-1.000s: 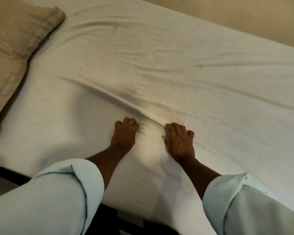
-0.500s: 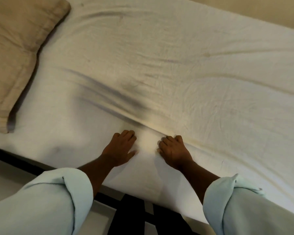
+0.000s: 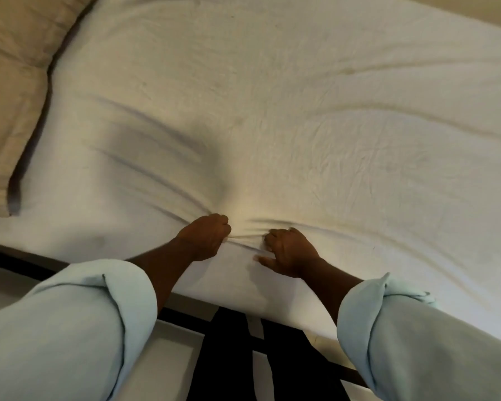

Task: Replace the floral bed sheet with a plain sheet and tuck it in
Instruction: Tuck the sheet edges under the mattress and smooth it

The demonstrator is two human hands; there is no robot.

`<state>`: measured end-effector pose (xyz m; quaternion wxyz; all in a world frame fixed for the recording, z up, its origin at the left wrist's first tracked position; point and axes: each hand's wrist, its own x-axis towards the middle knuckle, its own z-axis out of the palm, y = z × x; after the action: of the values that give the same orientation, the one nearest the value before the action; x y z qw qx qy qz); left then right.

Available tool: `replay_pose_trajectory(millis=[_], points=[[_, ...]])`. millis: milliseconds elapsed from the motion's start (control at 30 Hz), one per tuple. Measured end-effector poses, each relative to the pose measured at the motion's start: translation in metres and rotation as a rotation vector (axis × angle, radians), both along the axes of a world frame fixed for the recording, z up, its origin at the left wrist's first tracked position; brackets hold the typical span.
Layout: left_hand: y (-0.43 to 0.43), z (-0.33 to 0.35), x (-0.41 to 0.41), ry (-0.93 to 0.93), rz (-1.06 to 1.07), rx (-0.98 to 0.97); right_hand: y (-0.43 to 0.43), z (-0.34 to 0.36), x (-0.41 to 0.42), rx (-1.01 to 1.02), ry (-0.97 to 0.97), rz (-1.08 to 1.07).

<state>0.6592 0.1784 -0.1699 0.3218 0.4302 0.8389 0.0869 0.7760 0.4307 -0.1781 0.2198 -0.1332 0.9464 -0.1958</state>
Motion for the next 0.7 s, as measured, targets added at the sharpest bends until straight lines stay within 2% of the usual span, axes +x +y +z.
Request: replay_pose_trajectory(millis=[67,233,367,500,567,700], points=[[-0.003,0.001,0.001,-0.091,0.027,-0.023,-0.004,0.003,0.000,0.022,-0.026,0.029],[0.007,0.009,-0.004,-0.177,-0.025,-0.151,-0.018,0.003,-0.002,0.044,-0.156,0.174],[0.001,0.013,0.014,-0.101,-0.043,-0.216,-0.029,0.012,0.009,0.017,-0.204,0.210],[-0.010,0.015,0.042,0.013,-0.062,-0.158,-0.027,0.014,0.025,0.031,-0.117,0.254],[-0.017,0.014,0.057,0.002,-0.103,-0.103,-0.021,0.011,0.034,0.044,-0.118,0.319],[-0.021,0.014,0.074,-0.038,-0.117,-0.144,-0.013,0.002,0.051,0.044,-0.168,0.312]])
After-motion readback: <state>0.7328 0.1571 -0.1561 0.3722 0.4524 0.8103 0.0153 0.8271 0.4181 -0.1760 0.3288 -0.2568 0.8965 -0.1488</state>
